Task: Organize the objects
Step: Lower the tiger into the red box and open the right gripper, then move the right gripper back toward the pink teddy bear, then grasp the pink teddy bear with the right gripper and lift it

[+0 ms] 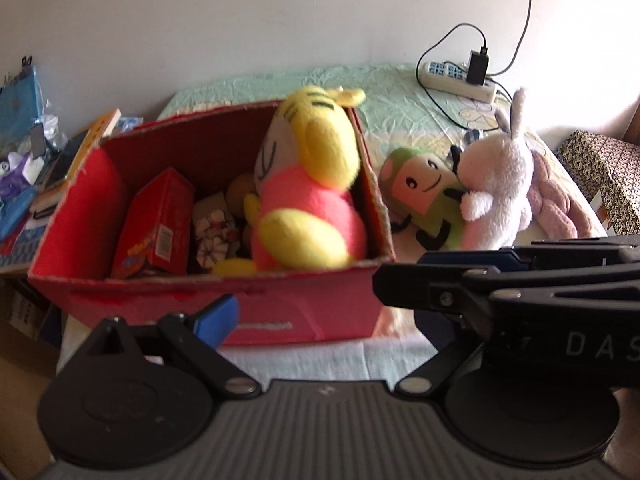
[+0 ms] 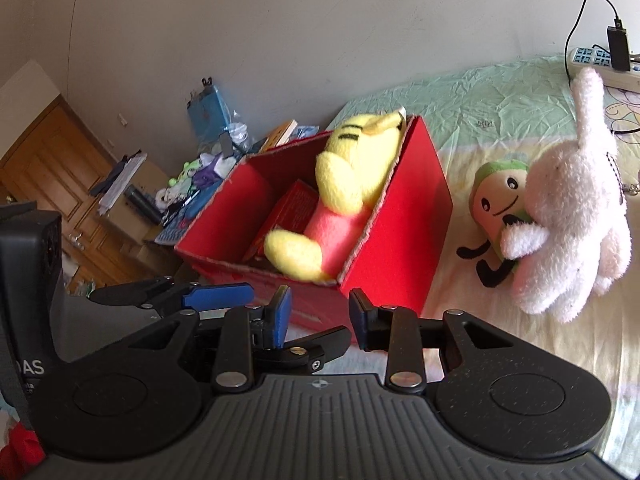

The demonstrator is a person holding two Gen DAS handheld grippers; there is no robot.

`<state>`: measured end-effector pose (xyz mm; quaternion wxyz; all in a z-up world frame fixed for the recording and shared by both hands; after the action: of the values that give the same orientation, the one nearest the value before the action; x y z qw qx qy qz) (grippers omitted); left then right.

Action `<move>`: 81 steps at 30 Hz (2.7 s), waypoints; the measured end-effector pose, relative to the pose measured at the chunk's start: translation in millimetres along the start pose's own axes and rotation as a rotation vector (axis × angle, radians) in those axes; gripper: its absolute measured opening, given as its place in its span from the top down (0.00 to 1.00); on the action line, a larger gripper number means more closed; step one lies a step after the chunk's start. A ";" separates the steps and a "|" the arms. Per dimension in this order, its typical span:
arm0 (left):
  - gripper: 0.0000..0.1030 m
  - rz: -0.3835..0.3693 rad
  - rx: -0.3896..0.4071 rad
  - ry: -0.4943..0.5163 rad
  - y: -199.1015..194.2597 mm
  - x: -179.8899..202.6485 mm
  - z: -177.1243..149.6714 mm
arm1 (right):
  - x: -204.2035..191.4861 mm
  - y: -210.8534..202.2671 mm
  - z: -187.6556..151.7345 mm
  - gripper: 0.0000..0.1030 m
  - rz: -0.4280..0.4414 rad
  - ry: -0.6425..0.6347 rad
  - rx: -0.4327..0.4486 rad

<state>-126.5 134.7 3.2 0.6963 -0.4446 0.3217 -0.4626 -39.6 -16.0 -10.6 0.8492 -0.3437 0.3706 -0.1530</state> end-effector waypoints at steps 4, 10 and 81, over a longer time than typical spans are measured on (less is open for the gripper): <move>0.08 -0.001 -0.036 -0.005 11.0 16.6 -7.6 | 9.5 -6.3 -9.3 0.66 -0.009 -0.008 -0.025; 0.08 -0.007 -0.076 0.024 22.5 42.4 -10.2 | 31.2 -21.6 -20.6 0.64 -0.037 0.025 -0.038; 0.07 -0.359 -0.177 0.334 141.7 256.4 117.5 | 312.1 -86.8 -11.0 0.54 0.009 0.580 0.092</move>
<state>118.8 -40.9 -89.4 0.4986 -0.4713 0.3875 -0.6157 163.6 -244.0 -119.1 0.7231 -0.2448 0.5923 -0.2577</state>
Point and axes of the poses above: each gripper's, at about its wrist camera, not at the fingertips, and y roughly the way its jaws point, x to its right, z to its top, the point moved 3 cm from there along y, roughly the way its jaws point, and after that the axes turned 14 degrees about -x, right-handed, at the moved point
